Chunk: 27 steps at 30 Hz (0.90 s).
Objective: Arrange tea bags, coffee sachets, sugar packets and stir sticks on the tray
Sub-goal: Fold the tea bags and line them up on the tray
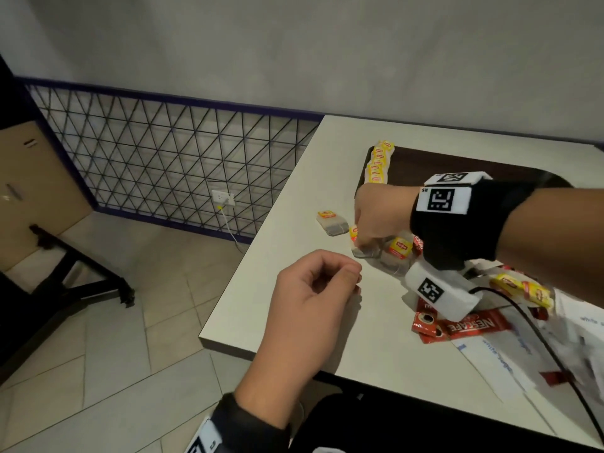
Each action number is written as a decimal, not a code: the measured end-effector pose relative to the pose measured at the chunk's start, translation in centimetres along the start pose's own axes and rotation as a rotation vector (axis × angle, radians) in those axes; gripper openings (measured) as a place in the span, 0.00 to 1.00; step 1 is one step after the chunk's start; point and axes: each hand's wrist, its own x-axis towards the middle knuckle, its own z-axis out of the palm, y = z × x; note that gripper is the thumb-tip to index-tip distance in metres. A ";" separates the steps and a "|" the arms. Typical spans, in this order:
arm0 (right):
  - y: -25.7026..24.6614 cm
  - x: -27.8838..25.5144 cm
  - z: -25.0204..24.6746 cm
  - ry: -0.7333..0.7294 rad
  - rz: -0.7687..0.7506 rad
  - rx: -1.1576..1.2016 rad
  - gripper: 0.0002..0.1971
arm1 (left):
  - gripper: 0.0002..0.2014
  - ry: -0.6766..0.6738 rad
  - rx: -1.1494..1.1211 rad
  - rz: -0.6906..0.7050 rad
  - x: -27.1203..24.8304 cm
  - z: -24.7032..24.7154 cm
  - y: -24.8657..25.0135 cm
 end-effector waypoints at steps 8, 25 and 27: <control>-0.2 -0.7 -0.5 -0.085 0.006 0.190 0.10 | 0.06 0.017 0.052 -0.037 0.1 0.0 -0.1; -3.1 1.9 0.5 0.047 0.037 0.220 0.16 | 0.06 0.020 0.000 0.001 0.2 -0.2 -0.5; -2.8 1.7 0.7 0.092 -0.026 0.150 0.17 | 0.07 0.018 0.009 0.009 0.3 -0.2 -0.5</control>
